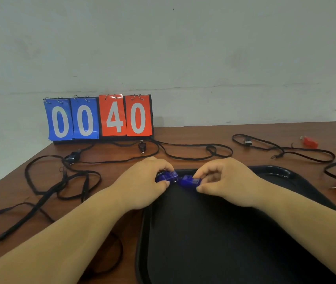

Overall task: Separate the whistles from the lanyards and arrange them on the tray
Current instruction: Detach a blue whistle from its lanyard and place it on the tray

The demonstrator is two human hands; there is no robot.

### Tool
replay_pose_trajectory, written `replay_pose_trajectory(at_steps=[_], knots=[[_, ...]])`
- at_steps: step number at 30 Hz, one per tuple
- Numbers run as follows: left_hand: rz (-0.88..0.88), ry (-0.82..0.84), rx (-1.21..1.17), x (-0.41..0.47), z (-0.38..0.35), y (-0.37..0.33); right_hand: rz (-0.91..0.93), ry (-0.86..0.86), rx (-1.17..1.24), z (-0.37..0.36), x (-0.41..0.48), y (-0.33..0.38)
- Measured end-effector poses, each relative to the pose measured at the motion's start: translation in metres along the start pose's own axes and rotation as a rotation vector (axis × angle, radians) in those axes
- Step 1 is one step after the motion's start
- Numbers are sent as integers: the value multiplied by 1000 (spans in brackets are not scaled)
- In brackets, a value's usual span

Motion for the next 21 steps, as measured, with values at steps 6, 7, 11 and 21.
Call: replay_pose_trajectory(at_steps=[6,7,11,21], knots=[[-16,1,-7,-2,2,-4,29,-142,-172,-4,2,9],[-18,2,-7,-2,2,-5,33,-158,-210,-4,3,10],[-16,5,-6,-2,2,-2,49,-134,-213,-3,4,9],[-32,127,-24,-5,-1,-2,115,-77,-194,-11,7,13]])
Point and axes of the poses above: each hand's wrist, its own x-axis towards the middle knuckle, its own z-axis out of the back of the hand, y = z × x, the point moved 8 cm from there along x, towards the middle knuckle, and after that the axes turned 1 degree about -x, right-handed, at the moved point
